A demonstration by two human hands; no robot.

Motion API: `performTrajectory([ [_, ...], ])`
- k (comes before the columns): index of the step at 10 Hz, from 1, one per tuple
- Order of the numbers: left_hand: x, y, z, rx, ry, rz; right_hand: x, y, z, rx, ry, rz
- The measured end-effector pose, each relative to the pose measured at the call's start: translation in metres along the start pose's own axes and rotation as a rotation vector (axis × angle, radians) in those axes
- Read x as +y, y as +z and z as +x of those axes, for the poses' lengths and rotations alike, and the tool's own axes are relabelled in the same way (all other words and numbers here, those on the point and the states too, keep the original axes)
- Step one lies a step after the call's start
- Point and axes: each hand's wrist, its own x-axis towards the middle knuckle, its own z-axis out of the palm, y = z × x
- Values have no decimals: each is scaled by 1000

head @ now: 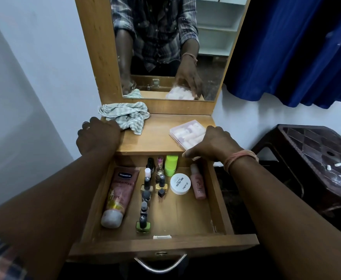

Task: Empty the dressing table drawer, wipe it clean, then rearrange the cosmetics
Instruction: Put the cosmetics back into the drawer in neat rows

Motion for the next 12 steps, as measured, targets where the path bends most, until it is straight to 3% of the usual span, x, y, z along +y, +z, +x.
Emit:
performTrajectory([
  [2, 1, -2, -1, -9, 0, -16, 5, 2, -40, -26, 20, -34],
  [5, 0, -4, -2, -26, 5, -20, 39, 8, -107, -168, -263, -169],
  [7, 0, -2, -1, -21, 3, -5, 38, 17, -114, -308, -398, -310],
  [10, 0, -1, 0, -12, 8, -21, 33, 35, -90, -479, -427, -406],
  [12, -1, 0, 1, -9, 8, -21, 44, 50, -79, -502, -444, -432],
])
